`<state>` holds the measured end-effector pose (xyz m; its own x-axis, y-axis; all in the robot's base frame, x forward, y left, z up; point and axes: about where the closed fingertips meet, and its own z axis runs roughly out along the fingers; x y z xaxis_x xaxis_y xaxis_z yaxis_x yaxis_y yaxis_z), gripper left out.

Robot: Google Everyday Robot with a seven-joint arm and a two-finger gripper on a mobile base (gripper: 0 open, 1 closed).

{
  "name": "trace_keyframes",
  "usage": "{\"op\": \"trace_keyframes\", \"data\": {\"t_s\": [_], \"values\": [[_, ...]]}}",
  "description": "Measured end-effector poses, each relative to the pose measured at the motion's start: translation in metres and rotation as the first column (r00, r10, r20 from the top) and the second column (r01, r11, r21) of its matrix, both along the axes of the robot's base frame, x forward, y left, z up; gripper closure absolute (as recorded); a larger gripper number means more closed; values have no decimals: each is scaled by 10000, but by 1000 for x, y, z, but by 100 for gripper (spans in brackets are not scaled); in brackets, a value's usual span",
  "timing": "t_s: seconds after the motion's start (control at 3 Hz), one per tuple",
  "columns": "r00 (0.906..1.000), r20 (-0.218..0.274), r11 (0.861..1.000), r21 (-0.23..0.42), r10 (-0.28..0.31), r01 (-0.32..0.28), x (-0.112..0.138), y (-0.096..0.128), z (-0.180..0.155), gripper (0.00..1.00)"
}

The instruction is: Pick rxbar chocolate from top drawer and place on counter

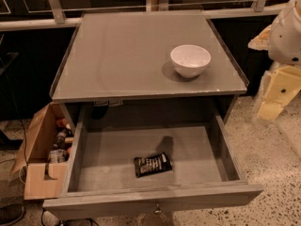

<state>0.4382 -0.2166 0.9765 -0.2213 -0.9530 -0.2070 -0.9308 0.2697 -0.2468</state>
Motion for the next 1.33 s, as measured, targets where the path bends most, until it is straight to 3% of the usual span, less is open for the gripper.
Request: {"op": "trace_keyframes", "data": {"t_s": [0.67,1.0,1.33], "values": [[9993,198,9995,62,320,-321,-1,11,-3,0],[9908,368,9899,521,1303,-1321,-1,34,-17,0],[9693,340,9647,947,2437,-2459,0,63,-35,0]]}}
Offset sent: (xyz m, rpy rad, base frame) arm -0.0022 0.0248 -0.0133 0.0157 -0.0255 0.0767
